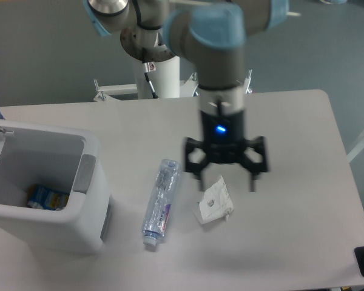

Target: Open the trash can

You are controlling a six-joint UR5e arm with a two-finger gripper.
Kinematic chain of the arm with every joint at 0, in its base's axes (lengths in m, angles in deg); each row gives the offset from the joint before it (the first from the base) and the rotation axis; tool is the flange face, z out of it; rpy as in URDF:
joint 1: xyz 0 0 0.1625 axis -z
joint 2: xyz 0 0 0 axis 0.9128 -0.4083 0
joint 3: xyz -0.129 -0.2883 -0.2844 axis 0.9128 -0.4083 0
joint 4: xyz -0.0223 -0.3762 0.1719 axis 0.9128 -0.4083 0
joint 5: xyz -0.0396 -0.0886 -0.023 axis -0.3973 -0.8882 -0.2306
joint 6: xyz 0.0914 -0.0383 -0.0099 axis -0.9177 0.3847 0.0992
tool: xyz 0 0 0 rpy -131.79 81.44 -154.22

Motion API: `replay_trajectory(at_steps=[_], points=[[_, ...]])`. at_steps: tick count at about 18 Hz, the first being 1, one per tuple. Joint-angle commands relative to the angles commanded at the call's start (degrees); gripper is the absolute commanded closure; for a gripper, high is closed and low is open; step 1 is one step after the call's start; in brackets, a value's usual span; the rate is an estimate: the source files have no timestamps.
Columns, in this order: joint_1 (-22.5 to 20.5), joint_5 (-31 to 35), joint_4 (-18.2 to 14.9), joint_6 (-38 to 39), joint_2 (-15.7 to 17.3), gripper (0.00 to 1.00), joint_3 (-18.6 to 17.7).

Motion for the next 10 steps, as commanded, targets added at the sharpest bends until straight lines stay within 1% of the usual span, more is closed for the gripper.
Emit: replay_trajectory(at_steps=[2, 5, 7, 10], points=[[-2.6, -0.3, 0.1, -0.9, -0.9, 0.0, -0.4], [-5.3, -0.8, 0.2, -6.2, -4.3, 0.0, 0.1], [-6.1, -0.8, 0.2, -8.6, -5.5, 0.0, 0.5], [-6.3, -0.5, 0.2, -10.3, -6.2, 0.0, -0.1]])
